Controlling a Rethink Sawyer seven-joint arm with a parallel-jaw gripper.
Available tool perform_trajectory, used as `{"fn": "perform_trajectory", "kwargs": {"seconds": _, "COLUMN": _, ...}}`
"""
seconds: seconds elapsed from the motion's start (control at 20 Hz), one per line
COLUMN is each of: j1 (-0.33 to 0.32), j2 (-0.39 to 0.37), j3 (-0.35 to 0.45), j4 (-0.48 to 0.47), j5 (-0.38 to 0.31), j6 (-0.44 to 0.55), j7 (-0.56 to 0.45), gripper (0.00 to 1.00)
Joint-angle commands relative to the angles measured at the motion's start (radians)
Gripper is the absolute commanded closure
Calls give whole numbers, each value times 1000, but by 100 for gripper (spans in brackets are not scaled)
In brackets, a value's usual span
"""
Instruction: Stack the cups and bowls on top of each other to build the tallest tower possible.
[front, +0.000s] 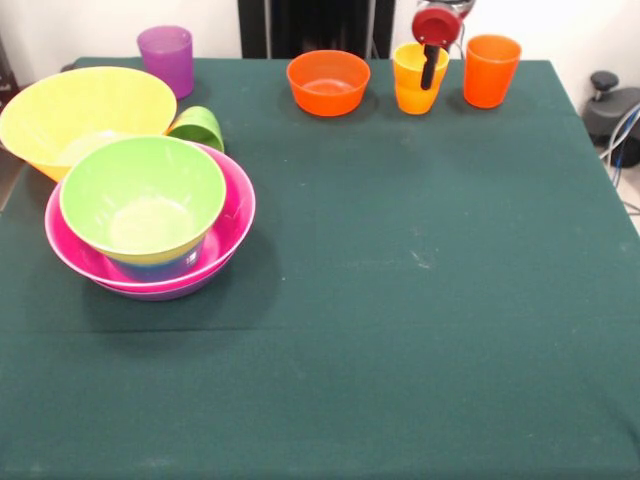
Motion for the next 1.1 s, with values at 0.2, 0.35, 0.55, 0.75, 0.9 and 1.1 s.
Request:
{"fn": "perform_trajectory", "kwargs": {"seconds": 0.2, "j1": -29, "j2": 73, "j3": 124, "j4": 68, "j5": 3, "j6": -127, "j7": 153, "gripper": 0}}
{"fn": "perform_trajectory", "kwargs": {"seconds": 0.35, "j1": -69, "j2": 87, "j3": 153, "j4": 89, "j5": -26, "j6": -162, "j7": 139, "gripper": 0}}
{"fn": "perform_trajectory", "kwargs": {"seconds": 0.55, "j1": -95, "j2": 94, "j3": 167, "j4": 105, "j5": -54, "j6": -180, "j7": 117, "gripper": 0}}
{"fn": "perform_trajectory", "kwargs": {"seconds": 0.75, "j1": -81, "j2": 98, "j3": 146, "j4": 104, "j5": -66, "j6": -186, "j7": 104, "gripper": 0}}
{"fn": "perform_trajectory", "kwargs": {"seconds": 0.9, "j1": -55, "j2": 86, "j3": 117, "j4": 106, "j5": -69, "j6": -183, "j7": 95, "gripper": 0}}
{"fn": "perform_trajectory", "kwargs": {"seconds": 1.1, "j1": -68, "j2": 60, "j3": 126, "j4": 139, "j5": -87, "j6": -187, "j7": 96, "gripper": 0}}
